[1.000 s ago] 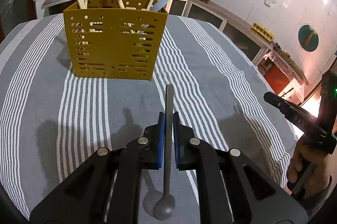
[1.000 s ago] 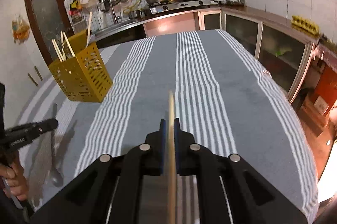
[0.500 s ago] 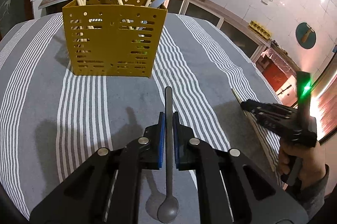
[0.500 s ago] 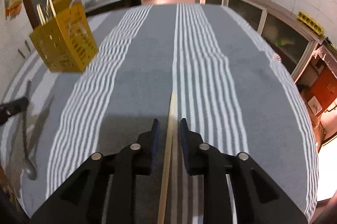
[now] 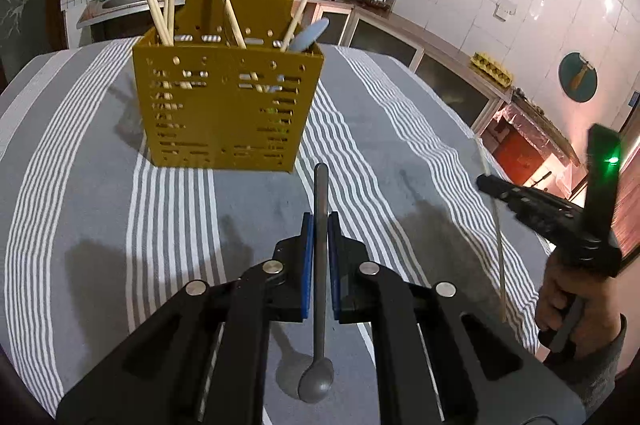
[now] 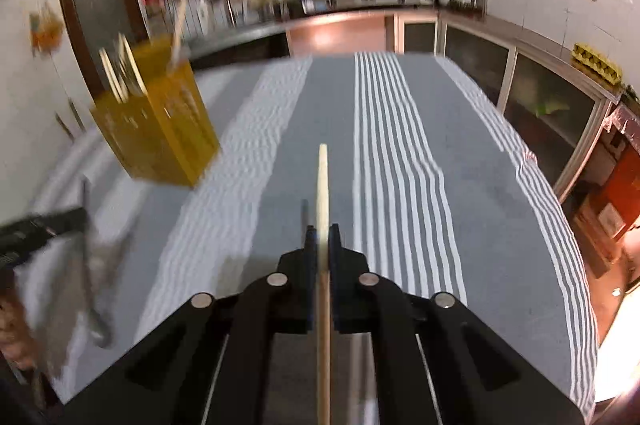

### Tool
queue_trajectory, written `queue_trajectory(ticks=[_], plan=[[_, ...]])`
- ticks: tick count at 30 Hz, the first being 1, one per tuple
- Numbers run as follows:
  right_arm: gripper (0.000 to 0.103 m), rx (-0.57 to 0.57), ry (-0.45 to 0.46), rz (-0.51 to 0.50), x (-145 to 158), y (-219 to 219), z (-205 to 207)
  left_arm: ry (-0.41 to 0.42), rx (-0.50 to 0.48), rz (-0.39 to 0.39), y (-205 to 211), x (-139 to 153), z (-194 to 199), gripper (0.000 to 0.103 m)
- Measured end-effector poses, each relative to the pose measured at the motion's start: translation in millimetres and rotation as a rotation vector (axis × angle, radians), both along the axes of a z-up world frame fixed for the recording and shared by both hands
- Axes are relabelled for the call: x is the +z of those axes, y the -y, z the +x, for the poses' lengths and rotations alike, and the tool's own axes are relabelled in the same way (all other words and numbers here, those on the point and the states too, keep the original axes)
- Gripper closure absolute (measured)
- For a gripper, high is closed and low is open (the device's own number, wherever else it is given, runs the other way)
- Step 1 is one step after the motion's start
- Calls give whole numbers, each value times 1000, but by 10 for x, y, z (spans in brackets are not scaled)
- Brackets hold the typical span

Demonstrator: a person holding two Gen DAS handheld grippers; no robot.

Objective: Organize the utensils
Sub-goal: 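Lift the spoon and chopstick and carry both over the yellow caddy, then lower the spoon and chopstick into the caddy and open both tools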

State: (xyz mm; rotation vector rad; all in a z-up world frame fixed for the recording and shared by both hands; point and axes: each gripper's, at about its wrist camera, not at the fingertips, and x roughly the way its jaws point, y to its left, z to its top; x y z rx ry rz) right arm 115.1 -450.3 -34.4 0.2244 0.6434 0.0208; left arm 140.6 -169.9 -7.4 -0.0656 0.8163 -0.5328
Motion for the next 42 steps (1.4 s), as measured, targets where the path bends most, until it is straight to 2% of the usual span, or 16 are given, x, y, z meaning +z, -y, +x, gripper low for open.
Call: queue_trajectory(ticks=[5, 13, 22, 42], plan=[[97, 17, 116, 34, 250, -86, -179, 23, 1, -15, -62, 105, -15, 98], [97, 34, 202, 2, 472, -283, -269, 94, -3, -13, -183, 311, -54, 101], [97, 50, 249, -12, 614, -400, -298, 132, -13, -10, -230, 410, -44, 102], [97, 91, 404, -36, 1299, -679, -181, 301, 25, 1, -496, 1123, 66, 102]])
